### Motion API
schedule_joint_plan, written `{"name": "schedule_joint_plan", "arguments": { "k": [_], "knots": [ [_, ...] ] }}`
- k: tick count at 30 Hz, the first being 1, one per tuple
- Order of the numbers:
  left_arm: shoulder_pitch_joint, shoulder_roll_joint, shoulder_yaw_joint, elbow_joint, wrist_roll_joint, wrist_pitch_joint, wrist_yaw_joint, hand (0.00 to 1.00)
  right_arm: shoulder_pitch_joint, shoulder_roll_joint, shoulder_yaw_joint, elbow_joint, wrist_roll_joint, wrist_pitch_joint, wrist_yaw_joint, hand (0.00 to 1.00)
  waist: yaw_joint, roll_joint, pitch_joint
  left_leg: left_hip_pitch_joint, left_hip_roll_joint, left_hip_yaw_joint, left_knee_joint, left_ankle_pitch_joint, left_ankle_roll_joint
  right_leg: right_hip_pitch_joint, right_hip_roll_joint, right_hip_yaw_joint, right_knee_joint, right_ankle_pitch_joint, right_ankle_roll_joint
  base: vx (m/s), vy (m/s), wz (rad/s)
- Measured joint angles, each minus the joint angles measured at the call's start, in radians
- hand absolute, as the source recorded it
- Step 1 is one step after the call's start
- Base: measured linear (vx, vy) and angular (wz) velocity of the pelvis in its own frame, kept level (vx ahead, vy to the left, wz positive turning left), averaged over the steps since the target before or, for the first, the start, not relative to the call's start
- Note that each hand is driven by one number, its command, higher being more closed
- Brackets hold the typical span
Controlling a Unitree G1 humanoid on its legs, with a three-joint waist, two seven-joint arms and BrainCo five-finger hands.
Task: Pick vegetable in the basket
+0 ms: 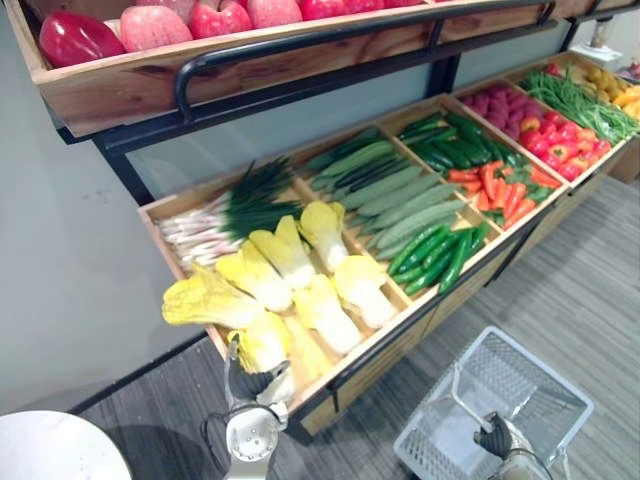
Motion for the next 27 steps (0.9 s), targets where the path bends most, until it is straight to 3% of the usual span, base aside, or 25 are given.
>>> {"name": "schedule_joint_plan", "arguments": {
  "k": [11, 27],
  "knots": [
    [-0.12, 0.064, 0.066, 0.181, 0.003, -0.015, 0.069, 0.0, -0.003, 0.0, 0.0, 0.001, 0.0, 0.0, -0.002, 1.0, 0.001, -0.002, 0.001, -0.002, -0.001, 0.02, 0.0, -0.003, -0.004, -0.008, 0.001, 0.016, -0.02, 0.003, 0.0, 0.01, -0.002, -0.04],
    [-0.214, 0.128, 0.038, 0.35, 0.002, -0.022, 0.113, 0.0, -0.006, -0.002, 0.041, 0.017, 0.002, 0.0, -0.019, 1.0, 0.0, -0.012, 0.008, 0.014, -0.003, 0.042, 0.0, -0.005, -0.006, -0.001, 0.0, 0.038, -0.034, 0.017, 0.004, 0.0, -0.005, -0.04]
  ]
}}
